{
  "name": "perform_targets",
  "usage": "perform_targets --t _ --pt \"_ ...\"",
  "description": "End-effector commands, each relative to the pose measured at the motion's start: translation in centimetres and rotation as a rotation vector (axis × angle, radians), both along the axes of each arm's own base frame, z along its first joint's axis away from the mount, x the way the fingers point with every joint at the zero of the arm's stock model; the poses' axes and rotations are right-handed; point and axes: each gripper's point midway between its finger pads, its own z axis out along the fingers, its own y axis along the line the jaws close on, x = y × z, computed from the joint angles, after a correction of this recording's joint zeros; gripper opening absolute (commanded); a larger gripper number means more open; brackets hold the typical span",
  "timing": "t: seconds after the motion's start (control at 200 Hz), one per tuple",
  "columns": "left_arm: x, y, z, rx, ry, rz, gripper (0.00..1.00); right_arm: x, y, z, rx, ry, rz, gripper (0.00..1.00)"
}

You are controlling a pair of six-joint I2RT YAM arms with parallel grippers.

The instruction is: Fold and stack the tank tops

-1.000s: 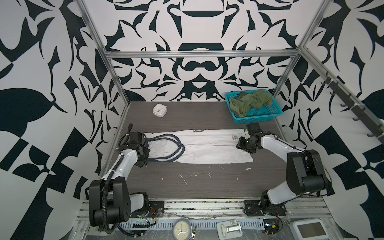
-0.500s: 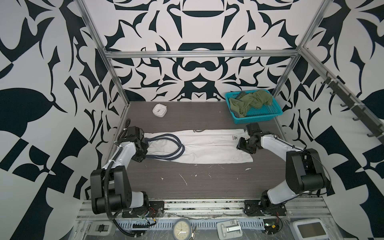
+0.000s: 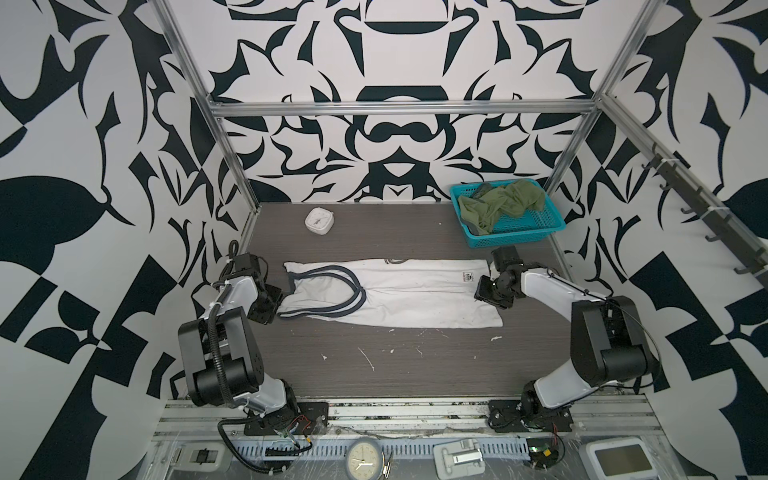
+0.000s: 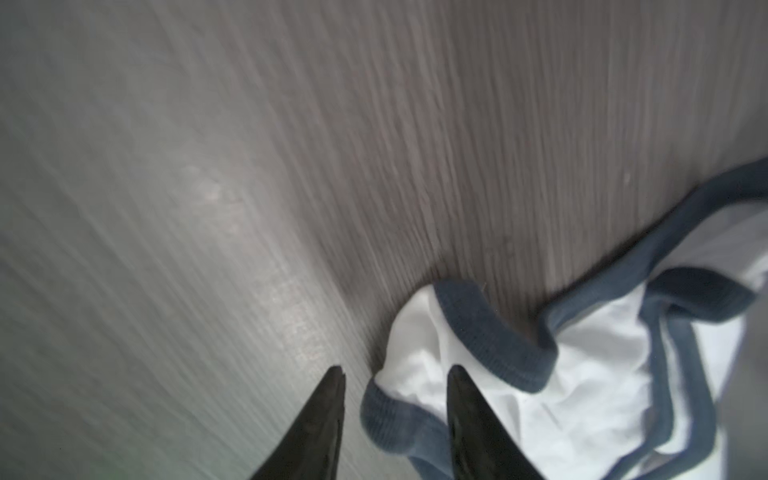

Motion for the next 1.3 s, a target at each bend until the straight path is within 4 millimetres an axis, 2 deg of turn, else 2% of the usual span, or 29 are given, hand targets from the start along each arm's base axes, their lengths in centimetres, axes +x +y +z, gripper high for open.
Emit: perform_targets --t 0.0,0.085,0.14,0.17,0.26,0.37,0.635,0.75,0.935,1.17,1.295 --pt "-1.3 0.9 2.0 0.061 -0.031 0.009 0.65 0.5 -0.1 2.4 -0.028 -0.058 0.027 0.49" --pt "-1.7 0.3 3.0 0.076 -0.072 0.003 0.69 0.4 -0.4 3.5 -0.047 -0.093 0.02 0.48" --pt "-2.3 -1.0 2.9 0.066 -0.053 -0.025 0.69 0.3 -0.4 3.9 -0.049 -0.102 0.021 0.48" --pt "-2.5 -1.8 3.6 0.071 -0.071 -0.046 0.68 0.4 -0.4 4.0 -0.048 -0.104 0.022 0.48" --pt "-3.7 -3.8 2.7 0.069 -0.035 -0.086 0.69 0.3 -0.2 3.6 -0.047 -0.089 0.026 0.48" --pt "-4.8 -4.0 0.7 0.063 0.004 -0.075 0.69 0.3 -0.2 3.3 -0.047 -0.08 0.03 0.48" --pt "-1.5 -3.9 -0.6 0.036 -0.049 -0.093 0.71 0.2 1.0 2.8 0.01 -0.065 0.073 0.48" --pt "-0.7 -3.7 -1.3 0.025 -0.055 -0.075 0.71 0.2 1.1 2.7 0.012 -0.064 0.077 0.48" --pt "-0.5 -3.5 -2.4 0.008 -0.029 -0.057 0.48 0.1 1.3 2.6 0.023 -0.062 0.083 0.48" --pt "-0.2 -2.7 -2.1 0.03 0.007 -0.081 0.28 0.3 1.5 2.4 0.034 -0.059 0.086 0.47" --pt "-0.6 -3.4 -1.2 -0.027 0.003 -0.094 0.13 0.1 1.6 2.3 0.038 -0.048 0.09 0.47"
